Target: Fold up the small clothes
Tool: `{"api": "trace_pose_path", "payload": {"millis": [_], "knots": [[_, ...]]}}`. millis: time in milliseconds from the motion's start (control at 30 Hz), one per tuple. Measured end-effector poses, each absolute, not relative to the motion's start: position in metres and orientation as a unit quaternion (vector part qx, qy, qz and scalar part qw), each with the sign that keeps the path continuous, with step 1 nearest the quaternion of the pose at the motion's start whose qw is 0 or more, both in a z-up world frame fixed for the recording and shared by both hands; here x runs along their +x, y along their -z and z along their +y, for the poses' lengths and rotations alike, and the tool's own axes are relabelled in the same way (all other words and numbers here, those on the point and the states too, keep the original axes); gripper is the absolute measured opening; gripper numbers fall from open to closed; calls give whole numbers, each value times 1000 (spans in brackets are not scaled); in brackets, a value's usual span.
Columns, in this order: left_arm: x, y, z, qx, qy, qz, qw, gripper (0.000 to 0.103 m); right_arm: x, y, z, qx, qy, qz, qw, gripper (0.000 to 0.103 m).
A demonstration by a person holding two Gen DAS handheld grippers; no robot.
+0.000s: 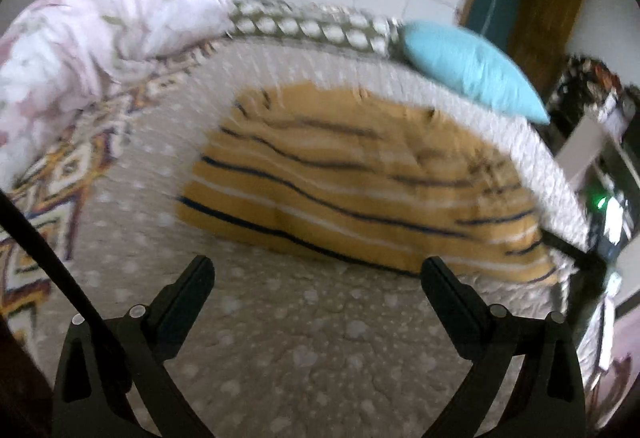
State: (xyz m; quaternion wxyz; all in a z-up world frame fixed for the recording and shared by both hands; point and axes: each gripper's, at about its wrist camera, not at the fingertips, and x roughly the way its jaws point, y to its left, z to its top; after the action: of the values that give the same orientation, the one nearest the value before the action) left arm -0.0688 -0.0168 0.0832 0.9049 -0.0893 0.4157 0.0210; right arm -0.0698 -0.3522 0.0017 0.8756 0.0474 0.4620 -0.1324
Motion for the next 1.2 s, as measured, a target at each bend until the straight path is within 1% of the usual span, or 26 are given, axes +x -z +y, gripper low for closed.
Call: {"api": "trace_pose_path", "payload": {"millis": [67, 167, 300, 500, 700, 867, 1200], "knots": [[-75, -93, -10, -78, -52, 412, 906, 102, -70, -2, -352, 47, 132, 462, 876, 103], [-71, -87, 1, -81, -67, 421, 901, 102, -70, -2, -352, 47, 132, 462, 876, 103], [-54, -64, 3, -117, -54, 436, 891, 102, -70, -2, -352, 47, 132, 462, 876, 103], [-31, -29, -22, -77, -33, 449, 890, 102, -70, -2, -352, 47, 132, 462, 876, 103], [-19, 3, -28, -60, -34, 469, 880, 102, -70, -2, -353, 47, 132, 462, 876, 103], [-19, 7, -32, -44, -37, 468, 882, 103, -70, -2, -352, 47, 132, 462, 876, 103], [-20, 9, -32, -43, -37, 464, 884, 103, -70, -2, -352, 47, 132, 462, 876, 103]]}}
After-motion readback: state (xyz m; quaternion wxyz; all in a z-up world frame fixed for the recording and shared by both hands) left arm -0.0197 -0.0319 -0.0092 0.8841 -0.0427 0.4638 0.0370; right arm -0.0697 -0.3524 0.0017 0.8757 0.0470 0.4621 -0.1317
